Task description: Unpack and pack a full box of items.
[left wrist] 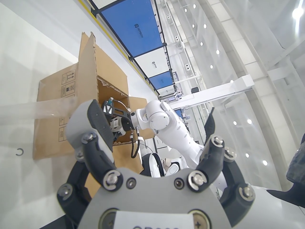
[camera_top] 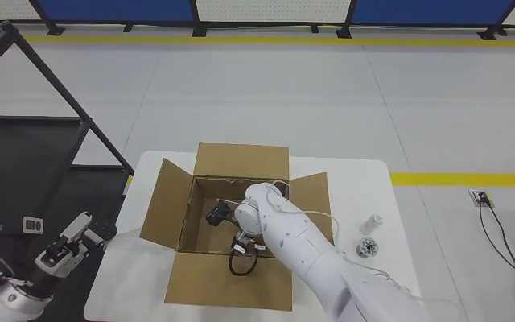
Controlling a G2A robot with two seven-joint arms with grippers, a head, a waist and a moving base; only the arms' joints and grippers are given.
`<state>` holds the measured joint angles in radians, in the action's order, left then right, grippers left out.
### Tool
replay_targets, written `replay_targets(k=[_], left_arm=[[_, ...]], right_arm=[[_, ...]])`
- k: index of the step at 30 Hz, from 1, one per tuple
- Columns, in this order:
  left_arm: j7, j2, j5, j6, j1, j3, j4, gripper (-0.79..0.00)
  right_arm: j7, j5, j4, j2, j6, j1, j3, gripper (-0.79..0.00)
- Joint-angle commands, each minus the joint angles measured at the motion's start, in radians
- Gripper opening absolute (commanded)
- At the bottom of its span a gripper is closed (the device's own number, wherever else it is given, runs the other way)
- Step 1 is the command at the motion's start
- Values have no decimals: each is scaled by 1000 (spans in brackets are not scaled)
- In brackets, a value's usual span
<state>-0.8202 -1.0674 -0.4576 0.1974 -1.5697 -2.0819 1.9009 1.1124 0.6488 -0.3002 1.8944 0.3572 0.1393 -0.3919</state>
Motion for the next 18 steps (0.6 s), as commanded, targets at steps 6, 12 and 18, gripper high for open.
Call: replay_targets(k=[6,12,18], left_arm=[[20,-1,-1,16,-21,4,9,0],[40,-2,-1,26,-37,11,24,0],[64,-4,3,37,-53,19,36,0]], right_arm=[[35,1,54,28,35,9,4,0],[44,6,95,46,37,19,5,0],[45,10,128,54,35,28,1,0]])
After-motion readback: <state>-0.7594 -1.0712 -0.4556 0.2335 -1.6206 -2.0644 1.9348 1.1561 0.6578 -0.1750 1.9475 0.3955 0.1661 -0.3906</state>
